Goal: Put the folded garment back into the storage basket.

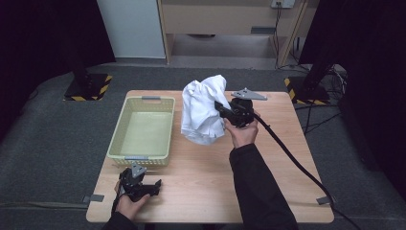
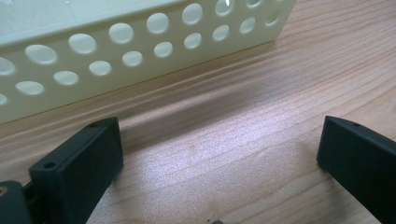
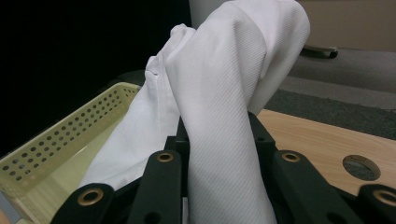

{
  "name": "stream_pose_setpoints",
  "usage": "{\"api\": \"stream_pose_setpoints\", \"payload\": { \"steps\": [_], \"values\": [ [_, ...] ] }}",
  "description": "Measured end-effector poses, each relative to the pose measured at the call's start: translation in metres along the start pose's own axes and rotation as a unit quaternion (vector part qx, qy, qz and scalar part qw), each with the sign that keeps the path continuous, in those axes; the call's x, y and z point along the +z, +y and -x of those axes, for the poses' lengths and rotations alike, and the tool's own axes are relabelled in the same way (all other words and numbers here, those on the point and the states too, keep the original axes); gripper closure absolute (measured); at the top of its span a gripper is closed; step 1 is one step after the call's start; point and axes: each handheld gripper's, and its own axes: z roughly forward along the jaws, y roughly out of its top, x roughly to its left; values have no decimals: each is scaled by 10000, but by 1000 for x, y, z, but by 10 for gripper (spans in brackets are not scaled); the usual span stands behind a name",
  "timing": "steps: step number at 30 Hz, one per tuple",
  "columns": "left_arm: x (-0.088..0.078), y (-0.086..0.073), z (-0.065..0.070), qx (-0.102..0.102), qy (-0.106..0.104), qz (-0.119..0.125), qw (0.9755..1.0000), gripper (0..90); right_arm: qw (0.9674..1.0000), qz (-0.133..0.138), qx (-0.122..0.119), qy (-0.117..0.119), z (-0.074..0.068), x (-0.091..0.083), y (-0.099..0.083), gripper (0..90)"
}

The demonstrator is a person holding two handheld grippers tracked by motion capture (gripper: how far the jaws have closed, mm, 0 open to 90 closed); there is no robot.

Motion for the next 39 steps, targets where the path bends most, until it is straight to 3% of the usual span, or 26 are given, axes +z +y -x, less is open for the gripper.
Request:
{"api": "stream_pose_setpoints", "payload": {
  "steps": [27,39],
  "values": [
    [0,0,0,-2,1,2,10000,0,9998,23,-97,150,-20,13,15,727],
    [0,0,0,1,-2,4,10000,0,9998,11,-28,217,-20,17,15,727]
  ]
}}
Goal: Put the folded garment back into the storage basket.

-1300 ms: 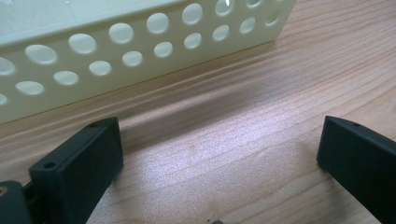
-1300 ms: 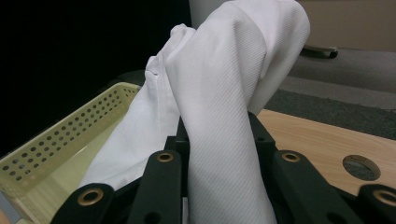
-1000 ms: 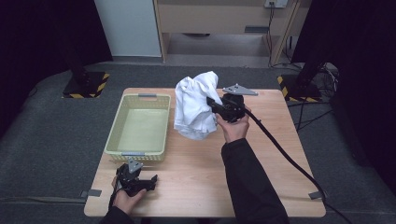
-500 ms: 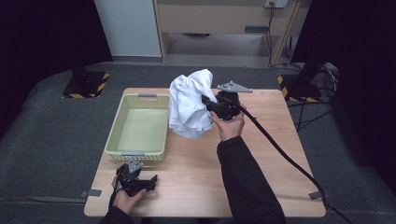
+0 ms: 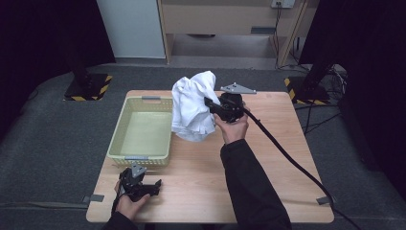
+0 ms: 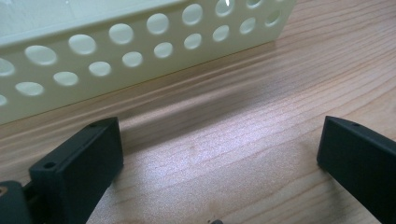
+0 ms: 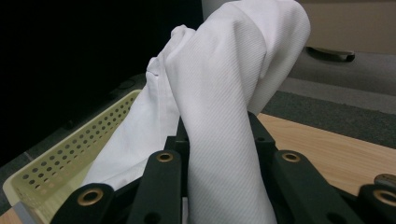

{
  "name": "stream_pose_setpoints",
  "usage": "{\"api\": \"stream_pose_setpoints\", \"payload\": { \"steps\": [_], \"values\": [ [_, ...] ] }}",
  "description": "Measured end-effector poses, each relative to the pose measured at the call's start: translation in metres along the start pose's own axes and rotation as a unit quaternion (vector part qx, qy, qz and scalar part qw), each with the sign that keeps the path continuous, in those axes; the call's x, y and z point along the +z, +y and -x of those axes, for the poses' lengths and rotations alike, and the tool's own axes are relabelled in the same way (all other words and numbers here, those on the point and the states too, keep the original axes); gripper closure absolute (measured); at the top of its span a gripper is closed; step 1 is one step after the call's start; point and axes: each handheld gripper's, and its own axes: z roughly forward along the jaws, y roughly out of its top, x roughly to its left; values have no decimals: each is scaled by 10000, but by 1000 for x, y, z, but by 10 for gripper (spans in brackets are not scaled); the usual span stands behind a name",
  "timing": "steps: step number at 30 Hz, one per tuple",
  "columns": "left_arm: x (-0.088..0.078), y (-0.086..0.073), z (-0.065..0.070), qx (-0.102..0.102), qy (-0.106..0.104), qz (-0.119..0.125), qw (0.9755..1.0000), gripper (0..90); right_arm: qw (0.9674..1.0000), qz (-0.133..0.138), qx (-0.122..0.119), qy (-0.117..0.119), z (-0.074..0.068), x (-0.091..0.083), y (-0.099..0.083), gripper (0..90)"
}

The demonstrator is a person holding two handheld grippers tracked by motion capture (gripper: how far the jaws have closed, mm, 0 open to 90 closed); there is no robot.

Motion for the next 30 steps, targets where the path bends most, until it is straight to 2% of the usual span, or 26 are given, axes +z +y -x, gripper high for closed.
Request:
{"api": "stream_pose_setpoints", "payload": {
  "steps": [15,30],
  "values": [
    [0,0,0,-4,0,2,10000,0,9998,-25,-105,159,-22,15,8,727],
    [0,0,0,-8,1,5,10000,0,9996,0,-112,277,-36,26,11,726]
  ]
}}
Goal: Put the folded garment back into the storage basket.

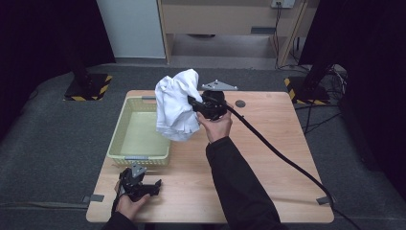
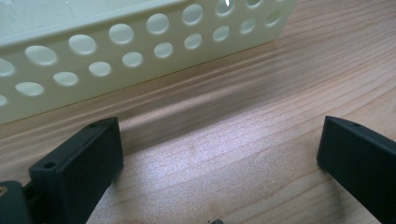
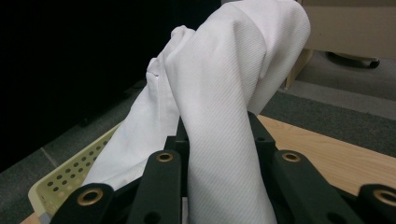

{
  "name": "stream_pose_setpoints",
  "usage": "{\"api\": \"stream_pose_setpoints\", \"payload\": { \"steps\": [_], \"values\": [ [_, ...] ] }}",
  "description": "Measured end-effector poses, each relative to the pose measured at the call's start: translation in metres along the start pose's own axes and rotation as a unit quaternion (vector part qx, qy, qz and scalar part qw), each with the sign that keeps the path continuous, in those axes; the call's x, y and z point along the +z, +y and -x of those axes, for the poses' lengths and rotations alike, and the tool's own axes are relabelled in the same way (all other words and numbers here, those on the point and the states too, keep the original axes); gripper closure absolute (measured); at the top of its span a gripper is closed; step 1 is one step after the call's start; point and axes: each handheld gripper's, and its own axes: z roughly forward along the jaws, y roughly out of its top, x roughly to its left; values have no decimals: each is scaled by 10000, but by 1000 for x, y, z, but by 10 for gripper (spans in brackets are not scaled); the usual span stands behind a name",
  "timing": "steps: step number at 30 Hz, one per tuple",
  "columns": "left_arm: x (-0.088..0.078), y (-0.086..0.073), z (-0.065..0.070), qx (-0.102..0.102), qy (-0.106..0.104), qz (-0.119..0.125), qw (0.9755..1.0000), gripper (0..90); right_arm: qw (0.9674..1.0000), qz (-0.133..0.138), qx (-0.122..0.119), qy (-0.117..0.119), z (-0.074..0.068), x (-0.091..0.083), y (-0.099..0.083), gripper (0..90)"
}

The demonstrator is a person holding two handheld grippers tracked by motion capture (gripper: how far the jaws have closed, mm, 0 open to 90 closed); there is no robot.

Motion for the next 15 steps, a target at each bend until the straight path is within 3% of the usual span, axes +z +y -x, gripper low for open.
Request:
{"api": "stream_pose_setpoints", "payload": {
  "steps": [15],
  "values": [
    [0,0,0,15,-3,-12,10000,0,9999,1,-64,123,-16,14,3,725]
  ]
}}
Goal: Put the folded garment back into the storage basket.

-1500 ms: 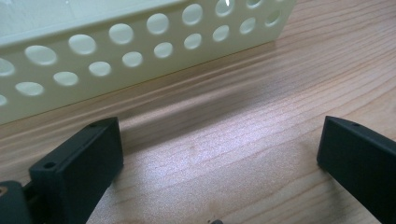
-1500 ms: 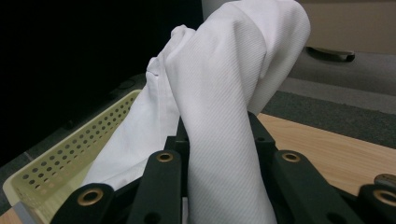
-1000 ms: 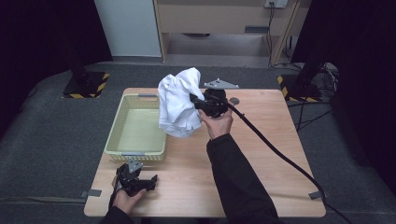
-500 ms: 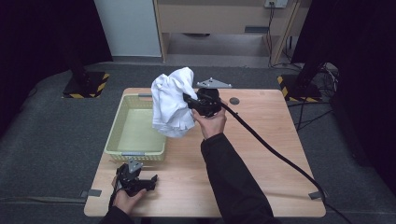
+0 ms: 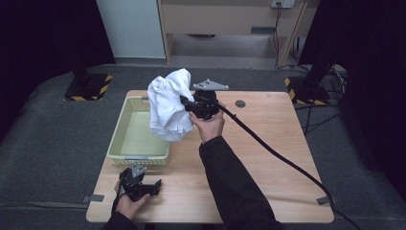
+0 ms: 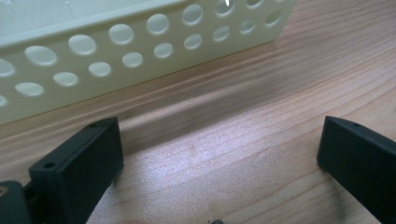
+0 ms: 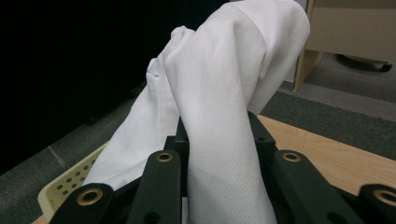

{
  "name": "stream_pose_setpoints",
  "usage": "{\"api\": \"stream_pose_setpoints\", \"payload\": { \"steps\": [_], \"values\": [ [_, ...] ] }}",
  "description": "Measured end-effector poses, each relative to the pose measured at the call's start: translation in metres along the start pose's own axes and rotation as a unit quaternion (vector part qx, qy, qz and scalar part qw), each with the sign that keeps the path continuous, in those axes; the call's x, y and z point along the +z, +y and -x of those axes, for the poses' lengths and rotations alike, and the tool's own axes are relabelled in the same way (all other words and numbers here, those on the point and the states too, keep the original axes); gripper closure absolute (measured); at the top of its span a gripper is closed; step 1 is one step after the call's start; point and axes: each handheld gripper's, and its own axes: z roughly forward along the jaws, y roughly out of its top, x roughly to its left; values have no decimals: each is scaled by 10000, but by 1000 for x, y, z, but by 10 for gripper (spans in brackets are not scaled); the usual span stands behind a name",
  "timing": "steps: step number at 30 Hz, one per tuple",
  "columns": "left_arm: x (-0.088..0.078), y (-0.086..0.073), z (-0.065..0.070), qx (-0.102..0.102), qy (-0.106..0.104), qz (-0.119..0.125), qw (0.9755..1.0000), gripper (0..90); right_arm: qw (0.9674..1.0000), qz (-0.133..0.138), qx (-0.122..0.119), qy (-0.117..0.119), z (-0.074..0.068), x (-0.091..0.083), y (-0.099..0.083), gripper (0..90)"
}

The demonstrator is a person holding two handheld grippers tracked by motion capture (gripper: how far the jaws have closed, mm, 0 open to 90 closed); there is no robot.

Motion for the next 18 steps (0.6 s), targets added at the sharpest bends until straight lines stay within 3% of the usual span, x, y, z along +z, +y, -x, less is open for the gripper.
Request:
{"api": "stream_pose_setpoints", "payload": {
  "steps": [18],
  "values": [
    [0,0,0,-3,-1,4,10000,0,9999,42,89,113,-9,16,-2,723]
  ]
}}
